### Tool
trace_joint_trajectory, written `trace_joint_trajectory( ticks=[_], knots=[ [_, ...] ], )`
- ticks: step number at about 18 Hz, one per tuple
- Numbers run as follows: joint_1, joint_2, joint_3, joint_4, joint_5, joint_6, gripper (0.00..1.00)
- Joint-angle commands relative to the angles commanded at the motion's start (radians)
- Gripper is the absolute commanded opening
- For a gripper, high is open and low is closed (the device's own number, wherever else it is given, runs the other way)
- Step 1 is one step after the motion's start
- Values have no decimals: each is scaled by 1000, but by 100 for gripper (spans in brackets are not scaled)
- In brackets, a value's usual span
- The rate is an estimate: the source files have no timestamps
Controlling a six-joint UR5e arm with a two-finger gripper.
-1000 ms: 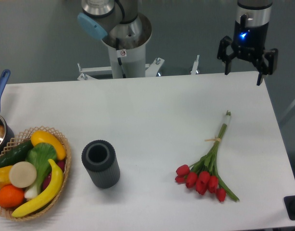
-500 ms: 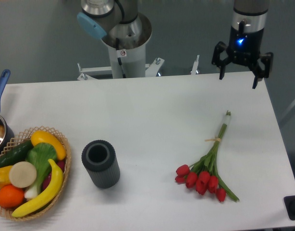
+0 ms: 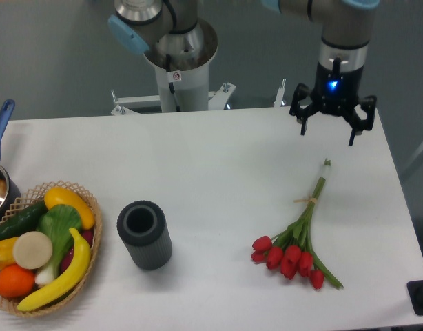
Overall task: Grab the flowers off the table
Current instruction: 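Move the open gripper down toward the red tulip bunch stems, then lower the gripper onto the tulip stems near the blooms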
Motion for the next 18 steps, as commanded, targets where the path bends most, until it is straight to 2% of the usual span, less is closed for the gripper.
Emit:
trace_joint_trajectory(
  ticks=[3,9,13,18],
  knots=[
    [-24,-58,0,40,0,-9,100],
    [-49,-155,5,49,3,0,100],
    [-49,-230,8,121,3,-5,100],
    [-55,-284,23,166,3,0,100]
  ],
)
